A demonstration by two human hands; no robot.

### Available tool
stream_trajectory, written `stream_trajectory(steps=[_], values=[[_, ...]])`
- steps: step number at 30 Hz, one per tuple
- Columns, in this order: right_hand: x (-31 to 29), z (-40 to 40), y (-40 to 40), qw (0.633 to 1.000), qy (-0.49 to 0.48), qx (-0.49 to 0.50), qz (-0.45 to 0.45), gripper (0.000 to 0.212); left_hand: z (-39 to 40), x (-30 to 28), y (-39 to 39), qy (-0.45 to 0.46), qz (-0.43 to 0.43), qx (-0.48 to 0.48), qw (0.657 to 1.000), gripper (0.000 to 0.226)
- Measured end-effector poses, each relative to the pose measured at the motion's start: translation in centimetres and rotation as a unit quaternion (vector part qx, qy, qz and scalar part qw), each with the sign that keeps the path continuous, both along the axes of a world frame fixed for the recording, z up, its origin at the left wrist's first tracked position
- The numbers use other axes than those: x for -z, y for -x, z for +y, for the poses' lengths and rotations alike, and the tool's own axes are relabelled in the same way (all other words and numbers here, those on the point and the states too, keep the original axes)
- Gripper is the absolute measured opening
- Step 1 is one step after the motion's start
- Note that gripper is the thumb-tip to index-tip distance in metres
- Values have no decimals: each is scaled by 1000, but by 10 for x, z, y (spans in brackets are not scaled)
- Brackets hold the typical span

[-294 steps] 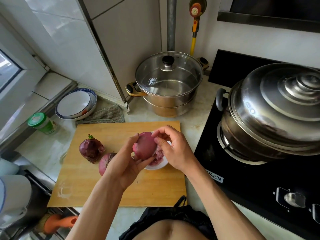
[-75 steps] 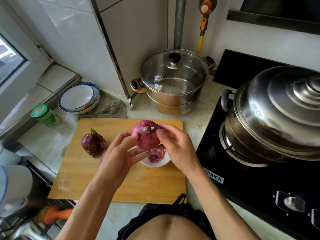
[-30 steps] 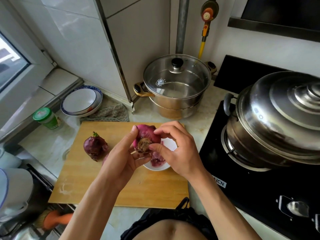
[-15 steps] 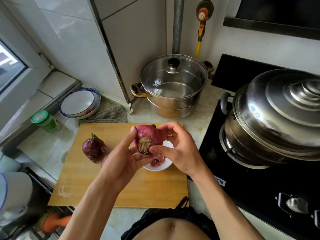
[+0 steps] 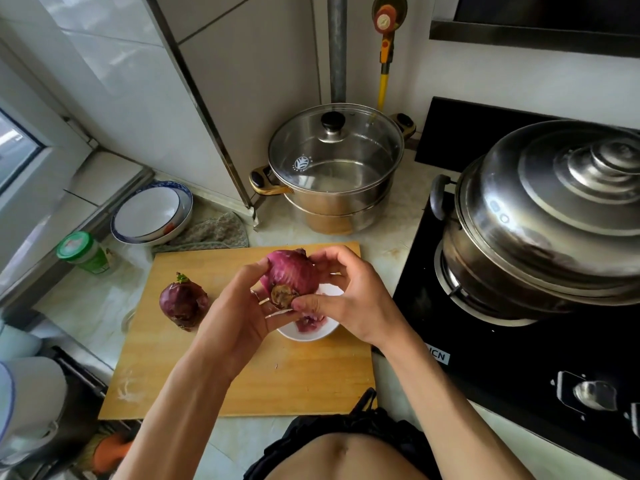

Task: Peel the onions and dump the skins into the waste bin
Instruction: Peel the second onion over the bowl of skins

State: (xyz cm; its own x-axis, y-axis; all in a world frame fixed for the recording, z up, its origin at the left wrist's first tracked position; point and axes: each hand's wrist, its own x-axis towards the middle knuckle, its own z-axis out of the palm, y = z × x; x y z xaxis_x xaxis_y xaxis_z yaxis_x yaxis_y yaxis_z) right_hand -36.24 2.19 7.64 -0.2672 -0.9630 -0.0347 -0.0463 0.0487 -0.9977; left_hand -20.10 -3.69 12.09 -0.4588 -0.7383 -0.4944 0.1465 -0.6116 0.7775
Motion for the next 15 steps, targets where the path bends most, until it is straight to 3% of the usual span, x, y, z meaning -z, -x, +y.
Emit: stream_trajectory(steps=[15], values=[[4, -2, 0, 995, -7, -16, 103, 77, -3, 12, 3, 45, -41, 39, 997, 50]])
